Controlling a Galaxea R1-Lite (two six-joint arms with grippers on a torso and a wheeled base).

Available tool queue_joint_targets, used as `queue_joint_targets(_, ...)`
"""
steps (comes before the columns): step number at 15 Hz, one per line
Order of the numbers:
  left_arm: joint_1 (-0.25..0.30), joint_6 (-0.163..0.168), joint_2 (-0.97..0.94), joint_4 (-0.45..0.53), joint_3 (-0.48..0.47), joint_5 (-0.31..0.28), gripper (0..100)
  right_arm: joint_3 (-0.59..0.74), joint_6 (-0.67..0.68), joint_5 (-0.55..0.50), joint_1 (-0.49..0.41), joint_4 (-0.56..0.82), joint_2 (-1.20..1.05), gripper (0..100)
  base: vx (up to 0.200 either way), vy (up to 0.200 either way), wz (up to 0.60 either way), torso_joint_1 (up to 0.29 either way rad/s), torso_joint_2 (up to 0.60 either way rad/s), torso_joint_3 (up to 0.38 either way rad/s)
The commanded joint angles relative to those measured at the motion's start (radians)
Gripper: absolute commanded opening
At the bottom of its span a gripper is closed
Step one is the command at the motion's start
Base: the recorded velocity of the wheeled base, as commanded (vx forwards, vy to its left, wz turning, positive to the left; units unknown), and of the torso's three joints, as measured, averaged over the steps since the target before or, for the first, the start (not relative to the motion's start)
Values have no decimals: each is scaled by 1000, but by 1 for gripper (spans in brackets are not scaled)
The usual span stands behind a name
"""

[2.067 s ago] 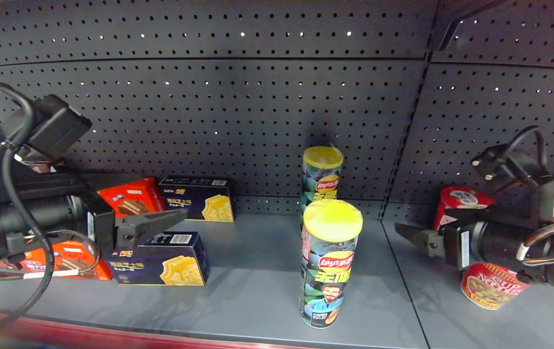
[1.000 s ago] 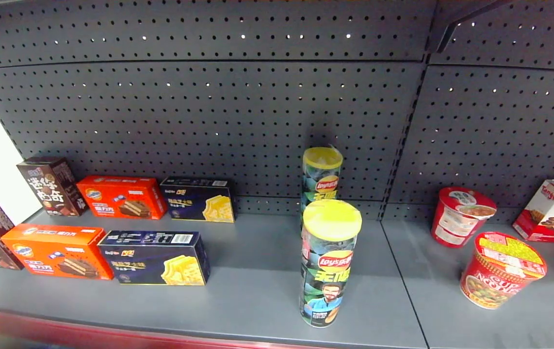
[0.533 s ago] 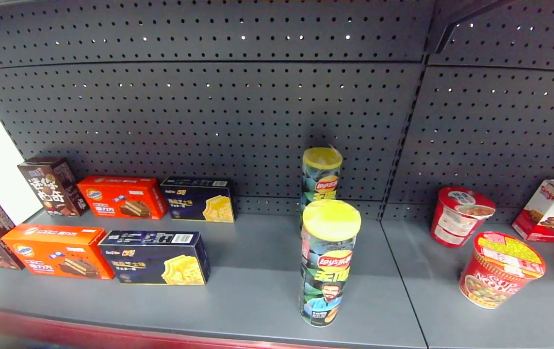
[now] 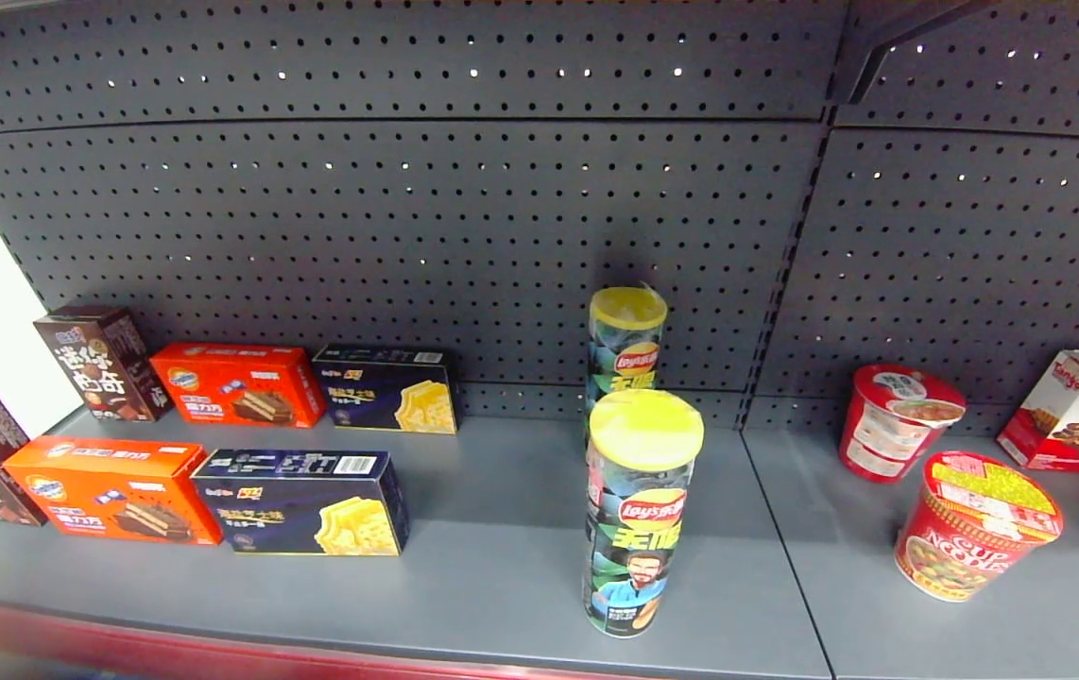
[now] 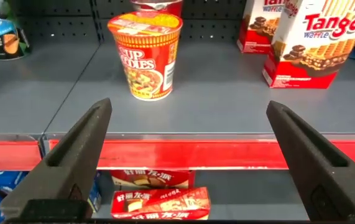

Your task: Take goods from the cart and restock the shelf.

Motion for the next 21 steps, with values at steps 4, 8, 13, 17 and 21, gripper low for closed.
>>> queue_joint_targets(4, -1, 1, 4, 1, 0, -7, 100, 0, -7, 2, 0, 2, 0, 100, 0, 0, -150, -1, 1, 2)
queue_joint_targets(8, 1, 7, 4, 1, 0, -7, 100, 0, -6, 8, 0, 0, 0, 100, 0, 0, 0, 0, 0, 0)
queue_joint_targets(13, 1, 25, 4, 1, 2, -10, 100, 0, -7, 51, 0, 2, 0, 100, -80, 0, 0, 2, 2, 0)
queue_joint_targets(17, 1, 22, 4, 2, 0, -10, 100, 0, -6, 51, 0, 3, 0, 100, 0, 0, 0, 0, 0, 0)
queue_joint_targets(21, 1, 19, 4, 2, 0, -8, 100, 0, -6, 52, 0, 3, 0, 100, 0, 0, -300, 10, 5, 2)
